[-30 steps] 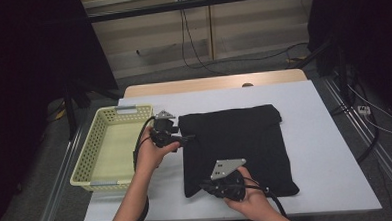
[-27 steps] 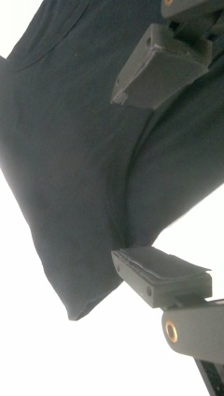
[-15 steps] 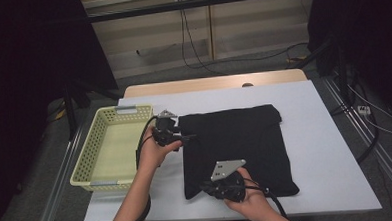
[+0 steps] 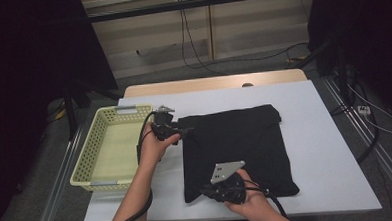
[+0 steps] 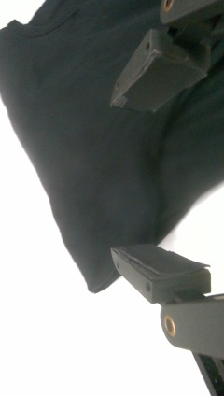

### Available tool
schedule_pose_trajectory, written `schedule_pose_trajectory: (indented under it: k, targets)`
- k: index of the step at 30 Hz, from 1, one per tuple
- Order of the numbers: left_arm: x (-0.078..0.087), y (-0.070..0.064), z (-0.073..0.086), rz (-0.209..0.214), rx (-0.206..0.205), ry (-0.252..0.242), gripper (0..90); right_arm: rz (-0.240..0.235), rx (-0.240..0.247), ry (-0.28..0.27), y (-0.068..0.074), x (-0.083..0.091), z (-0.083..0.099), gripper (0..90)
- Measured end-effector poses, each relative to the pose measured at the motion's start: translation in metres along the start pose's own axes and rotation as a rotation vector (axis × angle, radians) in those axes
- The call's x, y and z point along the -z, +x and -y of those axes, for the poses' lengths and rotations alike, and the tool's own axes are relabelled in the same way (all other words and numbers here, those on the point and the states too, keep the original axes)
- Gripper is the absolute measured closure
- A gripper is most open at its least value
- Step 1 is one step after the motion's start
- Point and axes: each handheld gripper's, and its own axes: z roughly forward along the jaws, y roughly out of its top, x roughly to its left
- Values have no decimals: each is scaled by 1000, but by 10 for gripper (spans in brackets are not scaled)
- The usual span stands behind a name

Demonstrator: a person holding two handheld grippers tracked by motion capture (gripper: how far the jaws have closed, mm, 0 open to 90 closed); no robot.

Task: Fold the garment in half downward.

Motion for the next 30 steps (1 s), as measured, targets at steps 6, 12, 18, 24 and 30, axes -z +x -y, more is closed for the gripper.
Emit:
schedule_pose_trajectory:
  k: [6,12,18,24,30]
  targets:
    - [-16,14,2,-21,33,15,293,-26,5,-1,5,6,4,866]
    - [-30,20,3,-67,13,39,321,-68,7,-9,7,11,6,865]
    - [-41,21,5,-93,-8,45,401,-85,30,-6,7,9,5,865]
    - [-38,16,4,-65,-15,80,680,-73,37,-6,8,7,3,865]
    - [-31,15,-3,-86,81,127,864,-69,33,2,7,4,3,864]
